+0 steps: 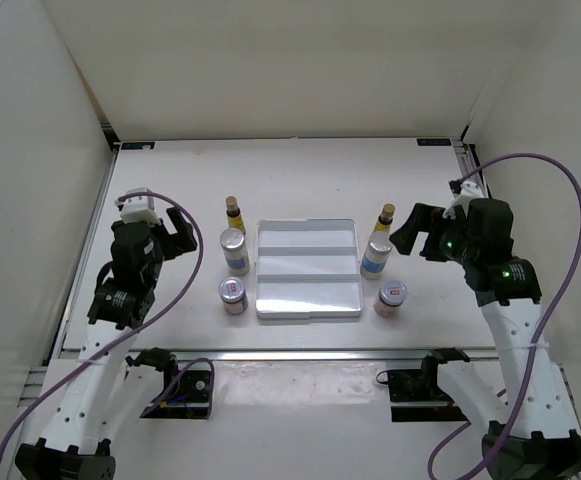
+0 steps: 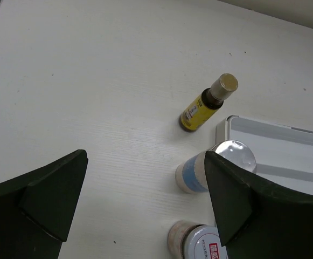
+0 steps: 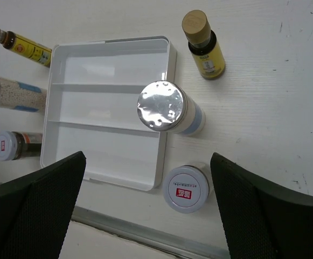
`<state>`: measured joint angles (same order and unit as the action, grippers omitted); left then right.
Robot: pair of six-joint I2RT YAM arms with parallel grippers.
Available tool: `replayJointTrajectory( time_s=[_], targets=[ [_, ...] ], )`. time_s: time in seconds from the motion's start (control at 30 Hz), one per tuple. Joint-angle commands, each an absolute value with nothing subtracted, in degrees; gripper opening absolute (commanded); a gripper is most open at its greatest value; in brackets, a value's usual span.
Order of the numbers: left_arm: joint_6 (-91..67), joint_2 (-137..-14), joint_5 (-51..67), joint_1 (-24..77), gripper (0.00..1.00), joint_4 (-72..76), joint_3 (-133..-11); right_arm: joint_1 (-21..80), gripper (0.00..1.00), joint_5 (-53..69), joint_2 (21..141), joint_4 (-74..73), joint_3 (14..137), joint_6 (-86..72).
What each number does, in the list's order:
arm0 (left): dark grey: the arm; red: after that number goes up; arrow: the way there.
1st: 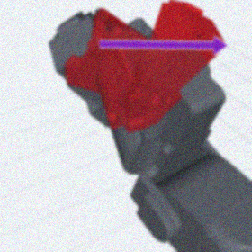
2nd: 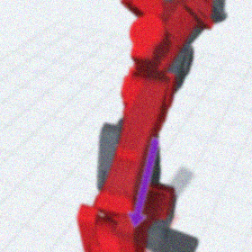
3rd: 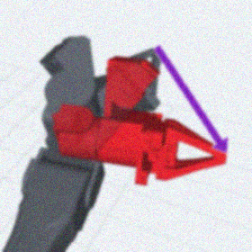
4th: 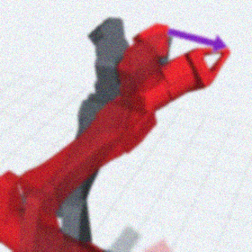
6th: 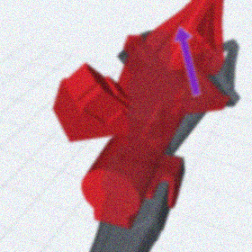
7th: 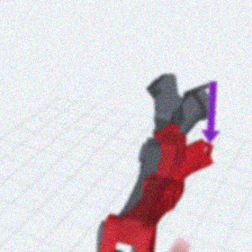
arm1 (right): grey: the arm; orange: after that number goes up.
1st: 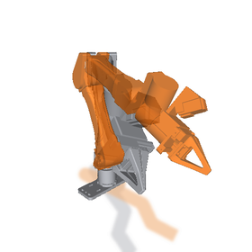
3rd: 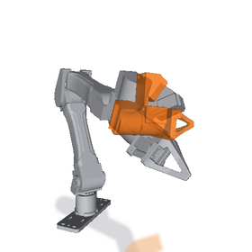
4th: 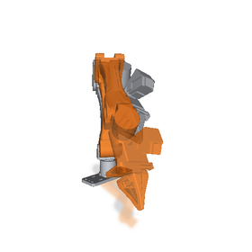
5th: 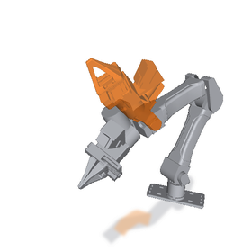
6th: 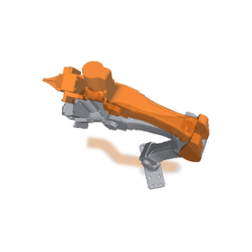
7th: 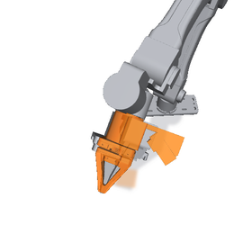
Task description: Organize the condiment bottles
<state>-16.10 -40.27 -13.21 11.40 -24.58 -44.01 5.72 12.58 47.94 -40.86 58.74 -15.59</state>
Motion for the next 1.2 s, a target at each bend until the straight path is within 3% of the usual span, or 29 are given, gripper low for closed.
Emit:
replayJointTrajectory(
  time_s=[0.0,0.17,0.37,0.63,1.17],
  targets=[
    [-18.6,-38.6,-14.7,11.6,1.0,-24.0,-43.8,6.0,1.0,11.3,44.6,-41.1,57.7,-15.0],
    [-18.6,-38.0,-12.8,12.1,1.0,-24.0,-43.8,6.0,1.0,-1.0,42.7,-42.7,55.3,-30.9],
    [-18.1,-38.5,-11.4,12.1,1.0,-22.9,-43.8,6.0,1.0,3.9,43.2,-45.6,53.9,-28.8],
    [-18.1,-36.8,-11.4,12.1,1.0,-22.9,-43.2,7.4,1.0,-0.1,48.6,-52.6,53.9,-26.9],
    [-17.6,-37.4,-12.6,12.1,1.0,-22.9,-42.7,24.5,1.0,-17.0,59.2,-54.5,50.5,-43.3]
  ],
)
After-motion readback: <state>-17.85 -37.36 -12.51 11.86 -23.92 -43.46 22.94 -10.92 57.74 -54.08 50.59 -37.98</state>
